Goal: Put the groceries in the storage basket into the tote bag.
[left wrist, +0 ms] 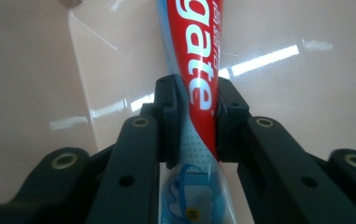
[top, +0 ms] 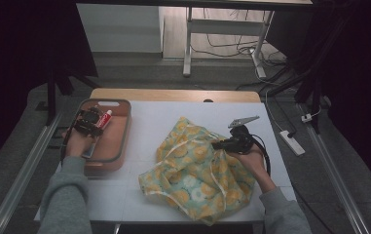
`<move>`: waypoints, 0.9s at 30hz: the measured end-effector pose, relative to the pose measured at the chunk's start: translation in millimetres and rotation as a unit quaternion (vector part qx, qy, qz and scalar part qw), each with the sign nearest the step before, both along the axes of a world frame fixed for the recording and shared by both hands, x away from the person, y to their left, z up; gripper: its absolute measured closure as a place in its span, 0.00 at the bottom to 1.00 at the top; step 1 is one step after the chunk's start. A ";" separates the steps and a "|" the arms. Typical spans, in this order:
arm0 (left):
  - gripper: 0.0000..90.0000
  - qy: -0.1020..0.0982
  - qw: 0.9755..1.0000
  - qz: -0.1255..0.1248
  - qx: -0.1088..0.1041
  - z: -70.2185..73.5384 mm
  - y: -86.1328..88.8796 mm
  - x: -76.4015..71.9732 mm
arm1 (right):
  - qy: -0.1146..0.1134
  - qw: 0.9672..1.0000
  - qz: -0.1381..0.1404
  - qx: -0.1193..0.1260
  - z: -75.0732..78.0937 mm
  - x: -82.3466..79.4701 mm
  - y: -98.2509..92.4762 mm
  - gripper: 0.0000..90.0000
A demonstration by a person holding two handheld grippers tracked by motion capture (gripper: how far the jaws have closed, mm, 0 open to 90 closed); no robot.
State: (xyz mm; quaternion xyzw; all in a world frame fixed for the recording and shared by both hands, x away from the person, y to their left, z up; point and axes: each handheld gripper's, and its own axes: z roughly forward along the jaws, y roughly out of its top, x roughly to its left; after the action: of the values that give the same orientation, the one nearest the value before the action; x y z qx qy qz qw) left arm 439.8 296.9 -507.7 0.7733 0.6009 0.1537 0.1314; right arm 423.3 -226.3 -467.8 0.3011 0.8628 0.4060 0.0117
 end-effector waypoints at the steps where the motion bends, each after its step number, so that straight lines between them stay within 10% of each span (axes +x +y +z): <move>1: 0.83 -0.001 1.000 -0.001 -0.002 0.4 0.9 -0.4 | 0.000 1.000 0.000 0.000 0.0 0.1 -0.2 0.95; 12: 0.84 -0.050 0.998 0.000 -0.049 13.4 12.4 -8.7 | 0.000 1.000 0.000 0.000 0.4 0.1 -0.6 0.95; 20: 0.85 -0.147 0.980 -0.020 -0.132 48.0 19.3 -27.0 | -0.001 1.000 0.000 0.001 0.8 -0.1 -0.2 0.95; 27: 0.85 -0.188 0.960 -0.054 -0.200 68.7 16.8 -37.6 | -0.001 1.000 0.001 0.001 0.8 -0.2 -0.1 0.95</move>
State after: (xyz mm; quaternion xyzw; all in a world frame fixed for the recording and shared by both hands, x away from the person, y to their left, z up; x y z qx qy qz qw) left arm 402.3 313.6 -439.0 0.7196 0.5417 0.1656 0.4017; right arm 423.1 -226.4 -467.0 0.3002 0.8624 0.4075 0.0120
